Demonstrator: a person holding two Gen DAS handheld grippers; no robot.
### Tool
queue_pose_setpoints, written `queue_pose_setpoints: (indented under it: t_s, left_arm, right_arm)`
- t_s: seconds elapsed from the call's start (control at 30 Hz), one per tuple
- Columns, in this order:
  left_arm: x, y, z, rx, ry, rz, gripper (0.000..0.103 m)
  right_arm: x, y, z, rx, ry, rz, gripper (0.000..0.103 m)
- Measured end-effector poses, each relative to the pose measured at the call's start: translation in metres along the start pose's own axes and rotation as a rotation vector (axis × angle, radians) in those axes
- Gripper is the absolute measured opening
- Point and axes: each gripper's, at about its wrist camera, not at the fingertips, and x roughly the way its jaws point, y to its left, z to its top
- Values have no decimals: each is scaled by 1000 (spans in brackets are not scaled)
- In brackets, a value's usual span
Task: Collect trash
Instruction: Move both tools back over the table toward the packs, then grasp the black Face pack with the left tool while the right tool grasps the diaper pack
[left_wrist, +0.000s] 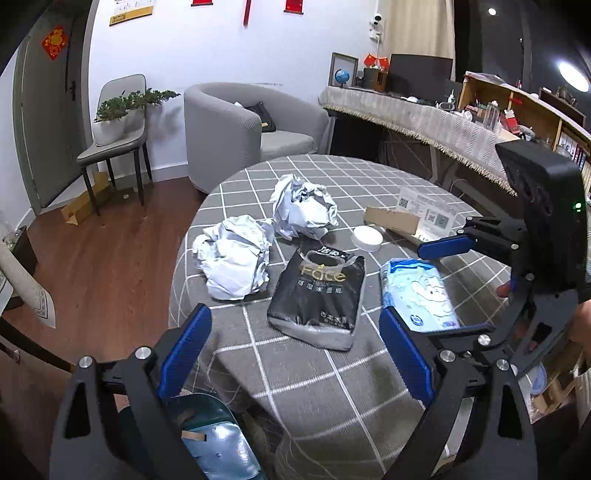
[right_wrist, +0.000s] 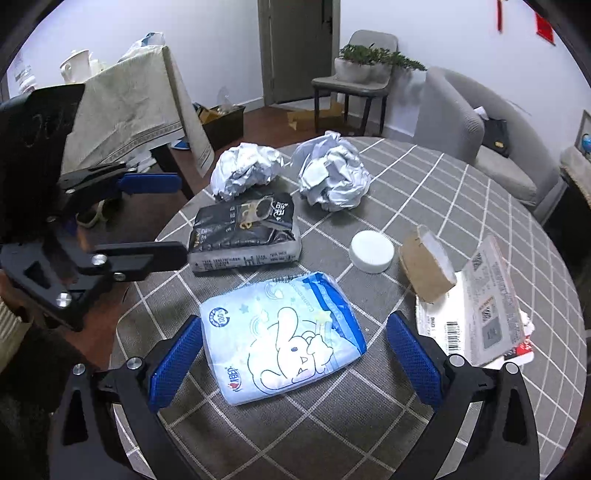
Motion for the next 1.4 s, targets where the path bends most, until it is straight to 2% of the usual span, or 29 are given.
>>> queue_pose_setpoints:
  t_s: [0.17, 0.33, 0.57, 0.63, 0.7, 0.77, 0.8, 0.93, 1.1, 1.4]
  left_arm:
    - [15, 0, 0, 15, 31, 1, 93]
    - [23, -4, 2, 29, 40, -31, 86]
    - [30, -13, 1, 74, 33, -25, 79]
    - [31, -17, 0, 92, 28, -10, 67]
    - [31, -20, 0, 95, 25, -10, 61]
    - [30, -18, 0, 79, 23, -14, 60]
    - [29, -17, 0, 63, 20, -20, 60]
    - [23, -12, -1, 6, 1, -37, 59]
    - [3, -11, -3, -6, -44, -32, 59]
    - [-26, -11, -14, -39, -63, -16, 59]
  right_arm:
    - [5, 0, 0, -31, 28, 21, 99]
    - [7, -1, 3, -54, 37, 40, 99]
    - [10, -1, 8, -73, 41, 43, 99]
    - [10, -1, 9, -74, 41, 44, 99]
    - [9, -2, 9, -68, 35, 39, 95]
    - [7, -5, 11, -48, 24, 24, 79]
    - [6, -7, 11, -34, 18, 16, 74]
    - [6, -7, 11, -16, 16, 2, 73]
    - [0, -4, 6, 2, 12, -13, 72]
    - [-18, 7, -2, 67, -47, -31, 71]
